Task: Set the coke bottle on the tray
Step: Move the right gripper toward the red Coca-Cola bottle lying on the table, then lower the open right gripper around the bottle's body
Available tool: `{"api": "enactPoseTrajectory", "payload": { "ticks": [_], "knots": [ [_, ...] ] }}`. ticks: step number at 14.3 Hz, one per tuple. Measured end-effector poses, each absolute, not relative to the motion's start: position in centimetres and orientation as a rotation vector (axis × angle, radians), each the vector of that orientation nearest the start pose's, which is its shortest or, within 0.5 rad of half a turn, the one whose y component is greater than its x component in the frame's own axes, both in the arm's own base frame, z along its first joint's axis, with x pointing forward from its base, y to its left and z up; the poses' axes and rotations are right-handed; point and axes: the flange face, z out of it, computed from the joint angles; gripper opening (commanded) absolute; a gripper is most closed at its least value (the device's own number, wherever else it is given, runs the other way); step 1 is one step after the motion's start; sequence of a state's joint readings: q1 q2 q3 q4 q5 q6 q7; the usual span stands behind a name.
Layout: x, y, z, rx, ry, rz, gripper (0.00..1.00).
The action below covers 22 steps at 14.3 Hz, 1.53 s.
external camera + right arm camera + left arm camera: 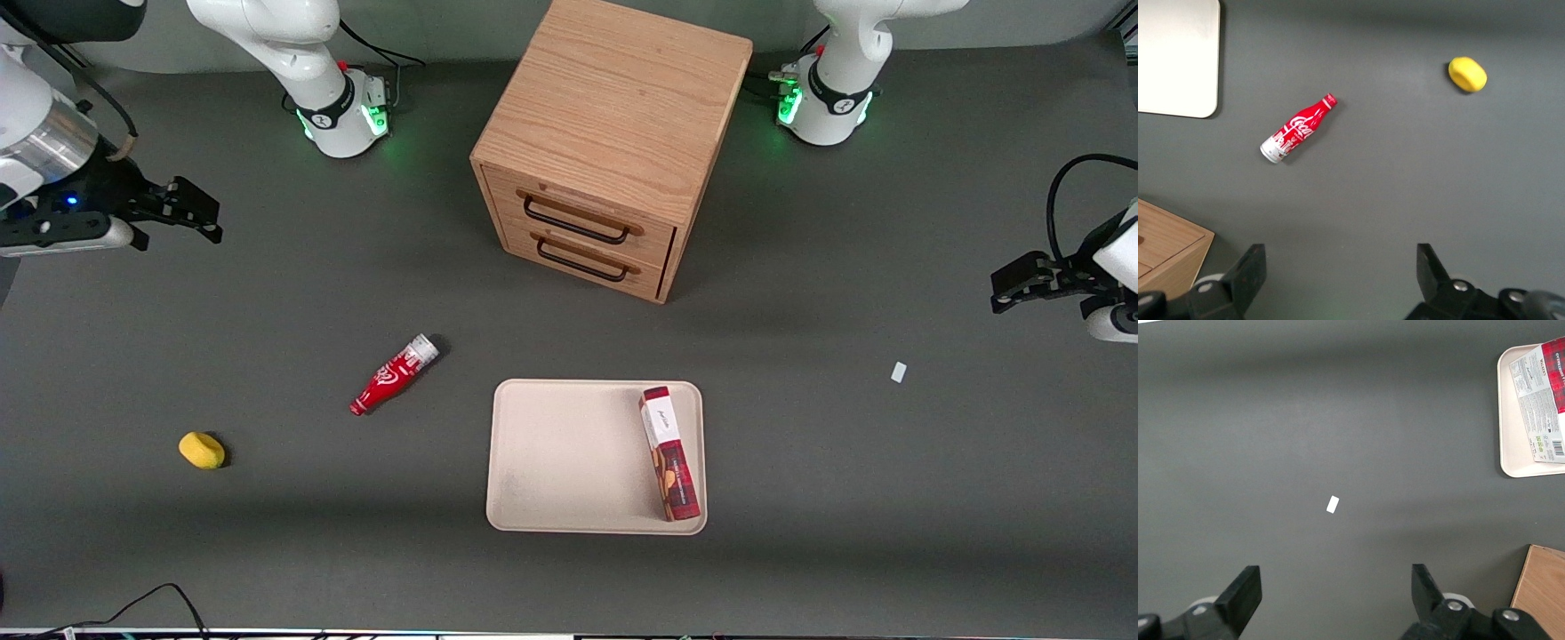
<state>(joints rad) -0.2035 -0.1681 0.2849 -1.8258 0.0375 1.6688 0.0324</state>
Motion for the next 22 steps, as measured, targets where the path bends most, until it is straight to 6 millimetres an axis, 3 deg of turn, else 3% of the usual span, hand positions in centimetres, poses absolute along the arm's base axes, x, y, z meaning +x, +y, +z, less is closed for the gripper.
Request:
{"api": "enactPoseTrajectory", "payload": {
  "ticks": [4,9,12,17,22],
  "knots": [
    [53.0,8.4,55.2,-3.13,0.169,0.081,1.0],
    [55.6,14.6,48.9,-3.068,0.52,0.115,1.0],
    [57.3,15.6,44.7,-3.026,0.694,0.15,1.0],
    [59.7,15.9,35.1,-2.972,1.058,0.206,1.0],
    [60.3,16.7,26.9,-2.951,1.209,0.138,1.0]
  ]
}}
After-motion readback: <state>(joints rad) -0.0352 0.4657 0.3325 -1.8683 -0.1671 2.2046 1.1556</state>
